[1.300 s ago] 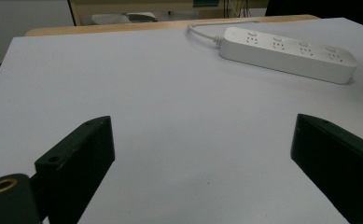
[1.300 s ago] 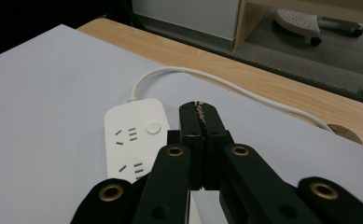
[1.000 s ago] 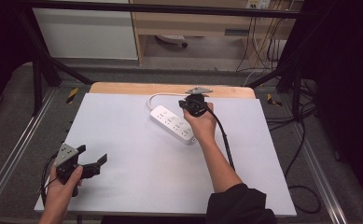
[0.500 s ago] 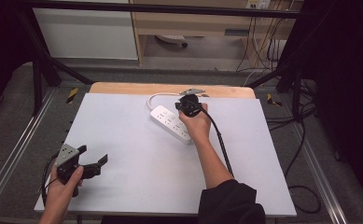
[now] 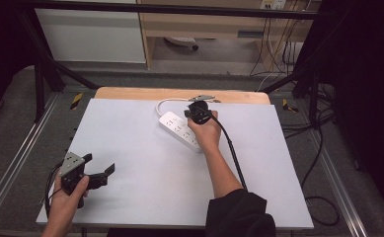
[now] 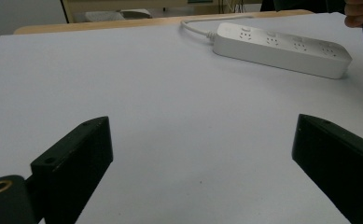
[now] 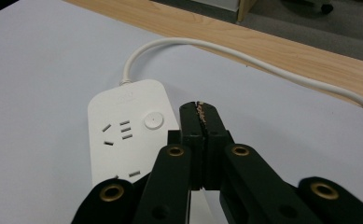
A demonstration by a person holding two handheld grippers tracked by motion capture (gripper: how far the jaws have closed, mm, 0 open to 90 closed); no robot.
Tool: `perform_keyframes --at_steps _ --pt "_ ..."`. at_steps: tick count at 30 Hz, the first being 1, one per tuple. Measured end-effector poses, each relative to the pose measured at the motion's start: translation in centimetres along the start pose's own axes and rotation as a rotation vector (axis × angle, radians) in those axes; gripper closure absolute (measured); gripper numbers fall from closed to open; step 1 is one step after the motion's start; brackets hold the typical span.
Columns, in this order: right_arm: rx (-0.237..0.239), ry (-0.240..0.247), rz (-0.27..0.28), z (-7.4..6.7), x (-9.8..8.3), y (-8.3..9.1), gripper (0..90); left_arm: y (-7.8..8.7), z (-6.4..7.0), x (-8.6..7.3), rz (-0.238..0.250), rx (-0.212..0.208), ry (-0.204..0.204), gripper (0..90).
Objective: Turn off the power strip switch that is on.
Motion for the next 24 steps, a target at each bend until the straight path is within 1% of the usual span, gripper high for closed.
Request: perform_keyframes --at_steps 1,8,12,24 --pt "-0.002 0.004 0.0 0.0 -0.1 -0.2 90.0 0.0 0.0 0.0 0.001 0.0 0.001 4.9" --pt "0.001 -0.015 -0.005 -0.1 -0.2 -0.6 90.0 0.0 0.0 0.0 -0.002 -0.001 -0.002 4.9" --pt "-0.005 -0.006 -0.013 -0.1 -0.3 -0.8 90.0 0.0 0.0 0.0 -0.003 -0.002 -0.003 4.9" --pt "-0.002 0.001 -0.033 -0.5 -0.5 -1.3 90.0 -0.1 0.1 0.0 -0.005 -0.002 -0.002 5.0"
Point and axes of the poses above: each handheld gripper's, and its own axes: y roughly backward along the jaws, x roughly out of its top, z roughly to its right, the point moved 3 cm from there along -y, roughly forward along the jaws, and after that the axes turned 2 degrees about -y, right-handed, at the moved point
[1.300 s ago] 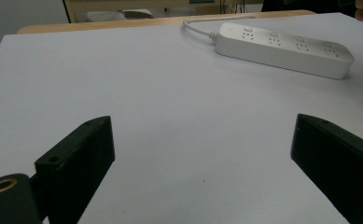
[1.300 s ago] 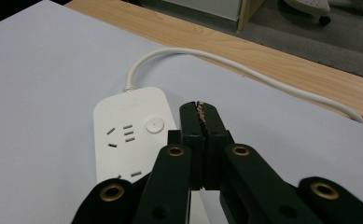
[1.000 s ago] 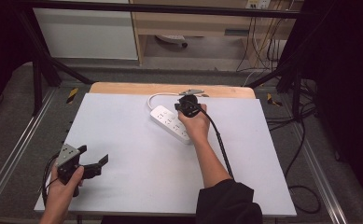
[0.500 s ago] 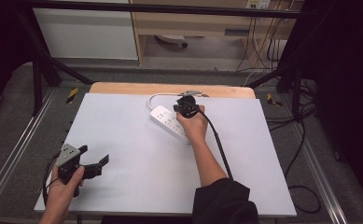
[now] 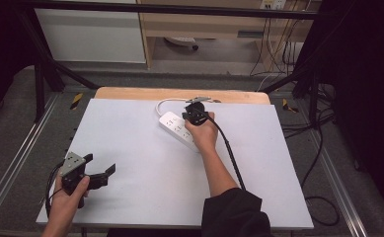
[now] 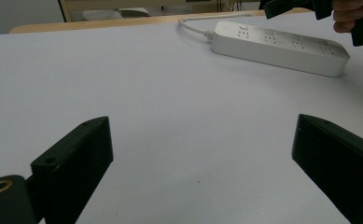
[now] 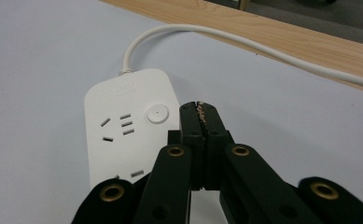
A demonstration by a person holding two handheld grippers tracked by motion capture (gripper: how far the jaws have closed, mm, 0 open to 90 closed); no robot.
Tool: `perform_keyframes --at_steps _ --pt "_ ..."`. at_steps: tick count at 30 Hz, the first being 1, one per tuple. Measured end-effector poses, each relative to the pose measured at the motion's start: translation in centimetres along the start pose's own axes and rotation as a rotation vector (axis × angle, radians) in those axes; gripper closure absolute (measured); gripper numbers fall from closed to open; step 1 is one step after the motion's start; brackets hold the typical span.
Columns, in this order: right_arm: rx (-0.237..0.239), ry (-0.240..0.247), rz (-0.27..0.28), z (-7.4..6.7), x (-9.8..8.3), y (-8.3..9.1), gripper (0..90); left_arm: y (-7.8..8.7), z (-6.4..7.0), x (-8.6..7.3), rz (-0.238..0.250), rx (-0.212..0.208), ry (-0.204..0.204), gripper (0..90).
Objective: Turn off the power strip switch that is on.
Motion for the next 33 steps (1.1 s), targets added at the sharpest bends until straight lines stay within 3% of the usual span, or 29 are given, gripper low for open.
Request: perform_keyframes --at_steps 33 --pt "0.003 0.041 -0.079 -0.56 -0.66 -0.23 90.0 0.0 -0.08 -0.03 -0.003 0.001 -0.003 5.1"
Point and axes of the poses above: each handheld gripper's, and its own axes: y roughly backward along the jaws, x roughly out of its top, z roughly to its right, the point moved 3 cm from there along -y, roughly forward along the jaws, and after that the axes turned 2 degrees about -y, right-handed, at the moved point
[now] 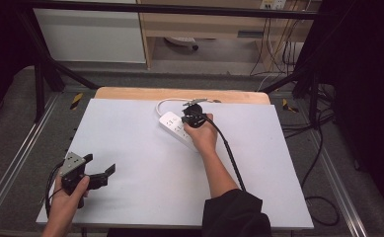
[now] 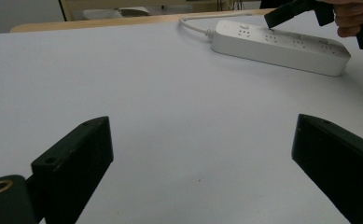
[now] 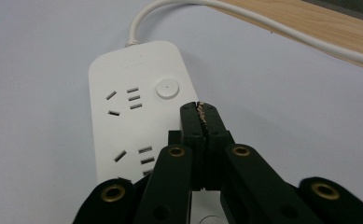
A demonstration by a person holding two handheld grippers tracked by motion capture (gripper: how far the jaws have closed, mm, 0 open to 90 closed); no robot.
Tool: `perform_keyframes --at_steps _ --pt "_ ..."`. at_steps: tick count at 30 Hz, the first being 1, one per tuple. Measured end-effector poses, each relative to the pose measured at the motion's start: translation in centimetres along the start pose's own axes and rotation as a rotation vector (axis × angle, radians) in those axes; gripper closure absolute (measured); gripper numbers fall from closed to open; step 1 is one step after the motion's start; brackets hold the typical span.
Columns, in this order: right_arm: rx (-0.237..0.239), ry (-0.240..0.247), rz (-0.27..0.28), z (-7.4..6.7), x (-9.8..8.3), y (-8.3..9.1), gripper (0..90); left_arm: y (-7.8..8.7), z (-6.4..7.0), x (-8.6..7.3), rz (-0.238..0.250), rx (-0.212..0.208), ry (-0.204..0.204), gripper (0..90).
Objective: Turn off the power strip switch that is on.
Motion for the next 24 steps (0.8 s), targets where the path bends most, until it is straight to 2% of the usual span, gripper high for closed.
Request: perform_keyframes --at_steps 24 --pt "-0.009 0.022 -0.013 -0.32 -0.37 -0.07 90.0 0.18 -0.01 0.01 0.001 -0.003 0.001 5.2"
Point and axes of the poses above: each handheld gripper's, and its own axes: y roughly backward along the jaws, x roughly out of its top, z roughly to its right, the point moved 3 cm from there along -y, roughly forward along the jaws, and after that the axes turned 2 degrees about -y, right-handed, at the moved point
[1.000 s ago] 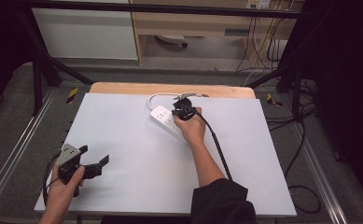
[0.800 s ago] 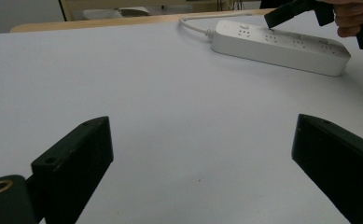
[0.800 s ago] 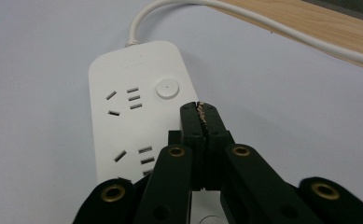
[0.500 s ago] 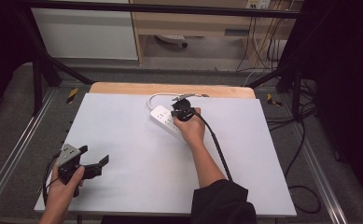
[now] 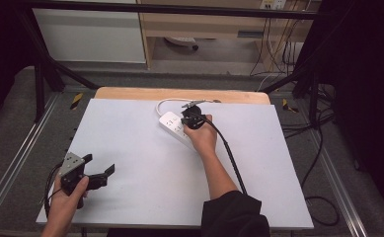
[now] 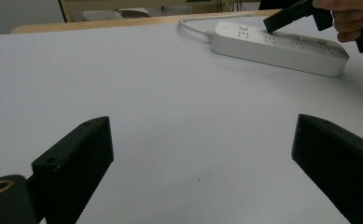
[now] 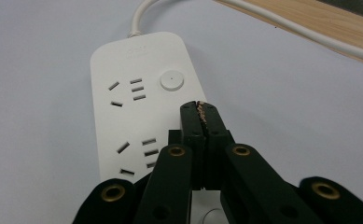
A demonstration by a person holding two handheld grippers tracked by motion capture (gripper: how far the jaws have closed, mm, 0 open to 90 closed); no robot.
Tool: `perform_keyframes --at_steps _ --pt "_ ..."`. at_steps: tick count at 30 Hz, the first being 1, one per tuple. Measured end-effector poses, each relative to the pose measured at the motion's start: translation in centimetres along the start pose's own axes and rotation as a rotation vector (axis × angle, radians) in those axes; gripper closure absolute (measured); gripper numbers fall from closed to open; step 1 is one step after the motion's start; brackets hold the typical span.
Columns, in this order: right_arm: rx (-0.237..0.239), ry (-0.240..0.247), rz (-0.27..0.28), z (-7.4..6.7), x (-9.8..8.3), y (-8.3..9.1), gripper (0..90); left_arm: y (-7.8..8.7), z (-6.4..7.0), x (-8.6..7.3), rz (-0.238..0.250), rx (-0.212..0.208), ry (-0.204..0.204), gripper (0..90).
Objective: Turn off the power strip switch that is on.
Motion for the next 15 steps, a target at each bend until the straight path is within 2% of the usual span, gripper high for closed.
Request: perform_keyframes --at_steps 3,15 --pt "0.01 -0.007 -0.003 0.02 -0.02 0.05 90.0 0.04 0.02 0.01 0.001 0.002 0.001 5.3" --pt "-0.007 0.007 0.0 -0.16 -0.05 0.03 90.0 0.14 0.02 0.04 0.005 0.002 0.002 5.2"
Point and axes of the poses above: each handheld gripper's, and its own axes: y roughly backward along the jaws, x roughly out of its top, z roughly to its right, the point moved 3 cm from there along -y, roughly forward along the jaws, and after that the axes turned 2 degrees about -y, right-handed, at the moved point
